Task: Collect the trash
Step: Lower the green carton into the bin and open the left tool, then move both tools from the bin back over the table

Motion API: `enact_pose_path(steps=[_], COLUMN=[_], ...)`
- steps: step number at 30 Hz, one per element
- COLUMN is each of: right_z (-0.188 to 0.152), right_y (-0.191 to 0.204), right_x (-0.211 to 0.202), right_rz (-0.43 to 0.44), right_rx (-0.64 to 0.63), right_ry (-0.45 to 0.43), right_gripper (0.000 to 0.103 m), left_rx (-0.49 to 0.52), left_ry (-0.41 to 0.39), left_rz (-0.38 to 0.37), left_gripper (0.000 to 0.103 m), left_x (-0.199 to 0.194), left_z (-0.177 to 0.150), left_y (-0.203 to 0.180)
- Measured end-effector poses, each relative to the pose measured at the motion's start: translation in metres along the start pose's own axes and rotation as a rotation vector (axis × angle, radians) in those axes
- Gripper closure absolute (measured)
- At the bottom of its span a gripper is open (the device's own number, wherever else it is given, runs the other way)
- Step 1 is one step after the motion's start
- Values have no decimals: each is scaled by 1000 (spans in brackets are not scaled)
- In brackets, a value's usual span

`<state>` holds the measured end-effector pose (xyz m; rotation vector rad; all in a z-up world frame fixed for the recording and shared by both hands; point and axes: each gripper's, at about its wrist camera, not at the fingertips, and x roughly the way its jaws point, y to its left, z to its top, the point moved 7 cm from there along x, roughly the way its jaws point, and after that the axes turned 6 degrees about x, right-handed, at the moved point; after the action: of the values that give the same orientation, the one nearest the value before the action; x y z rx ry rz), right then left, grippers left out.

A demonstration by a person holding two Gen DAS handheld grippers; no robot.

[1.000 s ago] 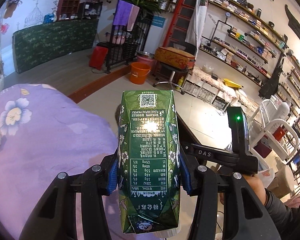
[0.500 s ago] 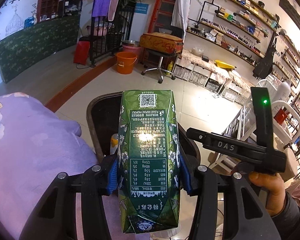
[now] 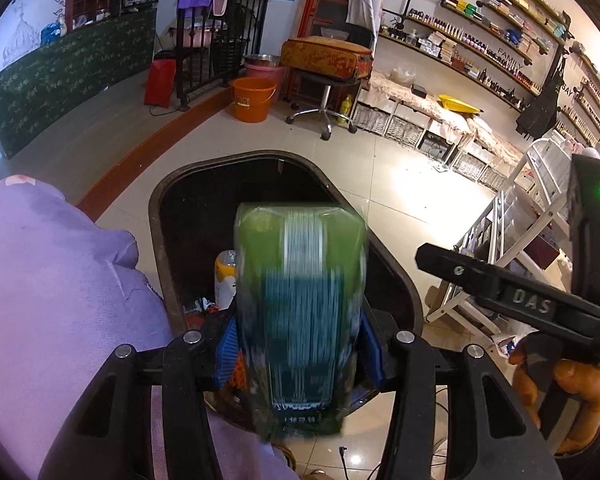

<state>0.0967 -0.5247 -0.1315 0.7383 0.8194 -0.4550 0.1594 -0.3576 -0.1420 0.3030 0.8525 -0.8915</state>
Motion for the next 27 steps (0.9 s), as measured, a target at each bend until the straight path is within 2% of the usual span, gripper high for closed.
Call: enact_pose_path(steps=[2,3,4,7,12,16,21,27], right_z=[0,0,0,-1,-3,-4,-8,-28], right_y=[0,-1,-1,2,14,33,66,120], right_x=[-1,-2,-3,-4,-6,-10,-17,-22], right_rz=[-2,-3,-6,-3,15,23,37,100], right_rx=[8,9,8,0,-35,-109,-189,-375], right_ry=[-2,-3,-5,-12,-40,-75,-124,-171], right_gripper=[17,17,17,16,11,6,6,6], left_rx=[8,7,2,-14,-14,-16,-44,-88], left_ry=[-10,-20,-33,-55,-96,-128,-177,-234], left_rz=[-10,-13,-14,-32,33,81,145,244], left_gripper=[44,32,24,17,10,8,8,6], left_x=[0,-2,-4,-11,-31,-51,-82,-122], left_z=[1,1,0,2,-1,-8,-17,-30], left_y=[-2,-2,-2,-2,4,11,28,58])
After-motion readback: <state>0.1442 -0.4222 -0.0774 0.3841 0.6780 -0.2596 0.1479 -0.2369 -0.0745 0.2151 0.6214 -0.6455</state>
